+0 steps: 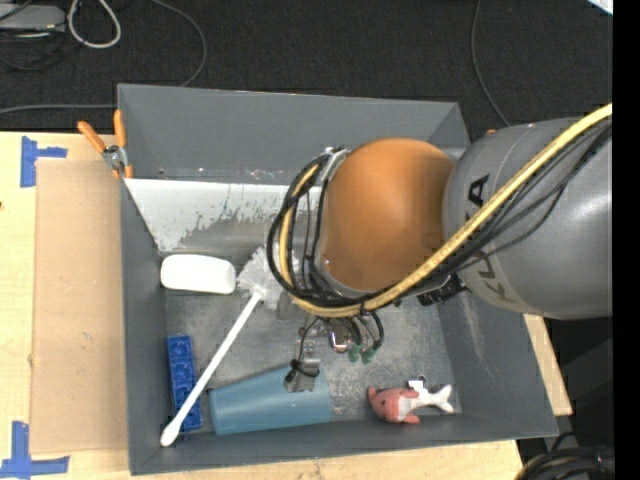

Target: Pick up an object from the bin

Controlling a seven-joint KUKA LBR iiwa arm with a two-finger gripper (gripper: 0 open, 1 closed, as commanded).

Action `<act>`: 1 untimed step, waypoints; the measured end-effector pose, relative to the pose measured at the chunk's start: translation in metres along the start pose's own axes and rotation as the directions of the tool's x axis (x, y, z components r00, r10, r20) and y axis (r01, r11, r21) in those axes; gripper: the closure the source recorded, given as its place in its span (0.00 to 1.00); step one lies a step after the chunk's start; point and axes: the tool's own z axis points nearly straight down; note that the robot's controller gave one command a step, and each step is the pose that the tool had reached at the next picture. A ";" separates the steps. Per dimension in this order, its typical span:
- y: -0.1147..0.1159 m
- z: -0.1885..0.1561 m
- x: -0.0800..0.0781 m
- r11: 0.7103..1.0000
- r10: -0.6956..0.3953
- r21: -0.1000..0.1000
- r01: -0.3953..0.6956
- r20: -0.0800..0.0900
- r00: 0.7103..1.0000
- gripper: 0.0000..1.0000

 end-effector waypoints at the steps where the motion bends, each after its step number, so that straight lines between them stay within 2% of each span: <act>1: 0.000 0.000 0.000 1.000 0.000 0.000 0.000 0.000 1.000 0.00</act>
Offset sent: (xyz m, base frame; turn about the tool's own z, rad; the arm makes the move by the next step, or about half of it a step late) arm 0.0081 -0.0247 -0.0288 0.0779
